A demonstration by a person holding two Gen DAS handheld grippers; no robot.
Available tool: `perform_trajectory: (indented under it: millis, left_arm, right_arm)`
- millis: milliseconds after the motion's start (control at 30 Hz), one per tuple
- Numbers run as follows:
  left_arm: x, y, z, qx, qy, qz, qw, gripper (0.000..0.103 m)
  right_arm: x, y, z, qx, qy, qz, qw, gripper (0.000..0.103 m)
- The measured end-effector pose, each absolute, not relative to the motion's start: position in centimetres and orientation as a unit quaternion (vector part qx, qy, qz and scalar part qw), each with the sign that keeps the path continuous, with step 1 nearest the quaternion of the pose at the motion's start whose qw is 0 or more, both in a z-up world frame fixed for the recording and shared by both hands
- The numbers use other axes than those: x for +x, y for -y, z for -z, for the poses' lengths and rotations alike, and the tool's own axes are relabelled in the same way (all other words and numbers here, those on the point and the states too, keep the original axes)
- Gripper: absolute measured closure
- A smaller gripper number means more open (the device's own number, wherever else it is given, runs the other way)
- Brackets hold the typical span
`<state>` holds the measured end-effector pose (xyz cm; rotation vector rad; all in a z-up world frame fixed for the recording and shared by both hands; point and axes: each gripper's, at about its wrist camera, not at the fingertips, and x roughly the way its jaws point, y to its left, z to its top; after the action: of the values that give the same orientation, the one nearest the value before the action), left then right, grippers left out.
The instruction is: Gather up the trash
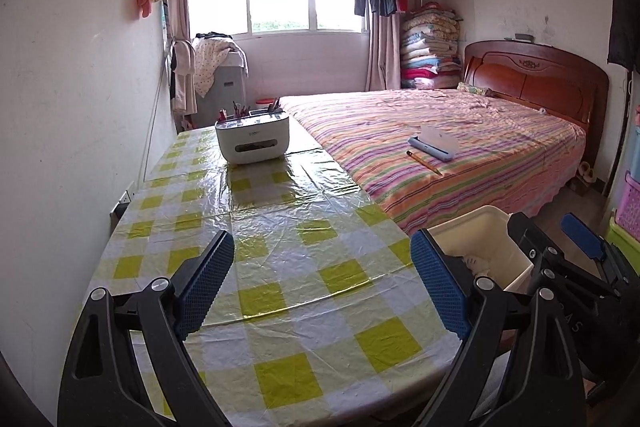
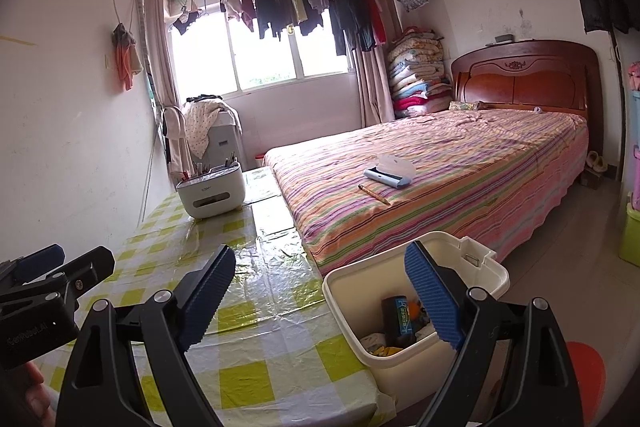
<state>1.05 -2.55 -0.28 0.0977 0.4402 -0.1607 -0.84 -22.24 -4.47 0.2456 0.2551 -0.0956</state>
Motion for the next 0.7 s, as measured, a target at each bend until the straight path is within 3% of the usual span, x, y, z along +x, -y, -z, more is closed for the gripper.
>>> perform_trajectory:
  millis: [700]
  left_arm:
    - [1.48, 3.06, 0.83, 0.052, -0.227, 0.083, 0.969, 0.014]
  right_arm:
    - [-0.86, 22.5, 4.57, 0.124, -0.127, 0.046, 0.983, 0.019]
